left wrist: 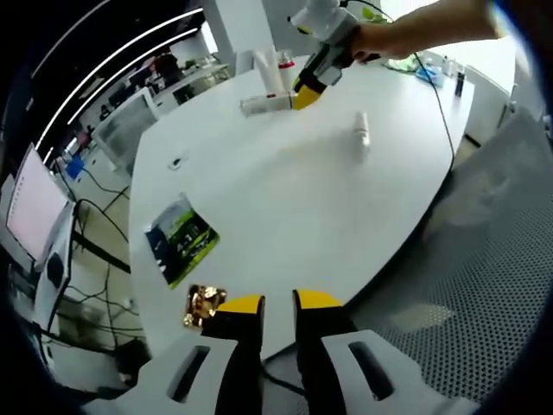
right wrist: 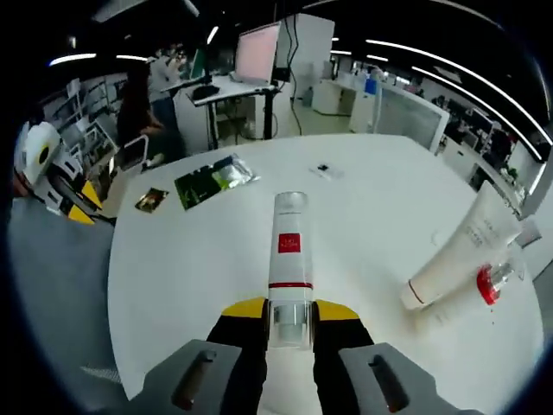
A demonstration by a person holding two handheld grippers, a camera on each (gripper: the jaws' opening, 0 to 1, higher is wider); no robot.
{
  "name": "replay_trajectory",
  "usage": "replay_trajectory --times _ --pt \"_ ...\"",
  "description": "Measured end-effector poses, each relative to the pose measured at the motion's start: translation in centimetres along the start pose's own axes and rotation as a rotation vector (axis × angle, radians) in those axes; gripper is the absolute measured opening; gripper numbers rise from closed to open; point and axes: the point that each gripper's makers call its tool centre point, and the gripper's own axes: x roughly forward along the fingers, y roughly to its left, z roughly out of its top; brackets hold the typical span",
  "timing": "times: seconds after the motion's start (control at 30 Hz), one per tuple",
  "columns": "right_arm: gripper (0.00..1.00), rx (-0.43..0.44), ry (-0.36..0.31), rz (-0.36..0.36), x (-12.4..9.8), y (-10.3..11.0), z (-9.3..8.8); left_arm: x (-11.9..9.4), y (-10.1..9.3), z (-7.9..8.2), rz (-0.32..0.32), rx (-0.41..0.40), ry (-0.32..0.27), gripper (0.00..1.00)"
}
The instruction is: Arrange the skincare products in the storage area until every visible bottle or jar stands upright without overlapping.
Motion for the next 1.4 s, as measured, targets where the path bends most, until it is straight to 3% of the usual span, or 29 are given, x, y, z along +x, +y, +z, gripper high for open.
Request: replay_trajectory --times 0.13,0.3,0.4,0.57,0.67,0.9,1.1,1.2,1.4 --pt "0.13 -0.057 -0.050 0.015 -1.8 2.2 1.3 0.0 -0.2 0.2 -0.003 0.009 -0.009 0.17" --pt "0.13 -0.238 -0.107 0.054 -4.1 5.3 3.4 -0.4 -0.2 1.3 -0.004 -0.015 -0.072 0.20" --pt "0.13 -0.329 -0.078 0.047 -5.1 6.4 3.4 -0.5 -0.5 2.7 -0.025 -0.088 -0.151 0.25" --pt "0.13 -0.456 -0.091 0.040 -6.4 8.0 3.8 -0.8 -0.9 3.3 -0.041 -0.095 -0.185 0.34" --pt "0.13 -0.628 -0.057 0.034 -7.0 9.3 3.5 -1.1 -1.2 4.0 -0.050 -0.084 -0.219 0.35" --pt "0.13 -0.892 -0.033 0.063 -7.4 12.8 3.9 -1.7 -2.2 5.4 -0.118 -0.143 -0.294 0.42" --pt "0.13 -1.100 -0.040 0.100 -7.2 15.1 3.8 -2.3 -3.4 6.3 -0.179 -0.135 -0.341 0.44" --pt "0.13 -1.245 -0.026 0.120 -7.0 16.2 3.3 -2.4 -3.8 6.4 -0.198 -0.126 -0.345 0.44" --pt "0.13 -1.438 -0.023 0.149 -6.6 18.5 2.8 -2.6 -5.5 6.3 -0.277 -0.090 -0.334 0.42"
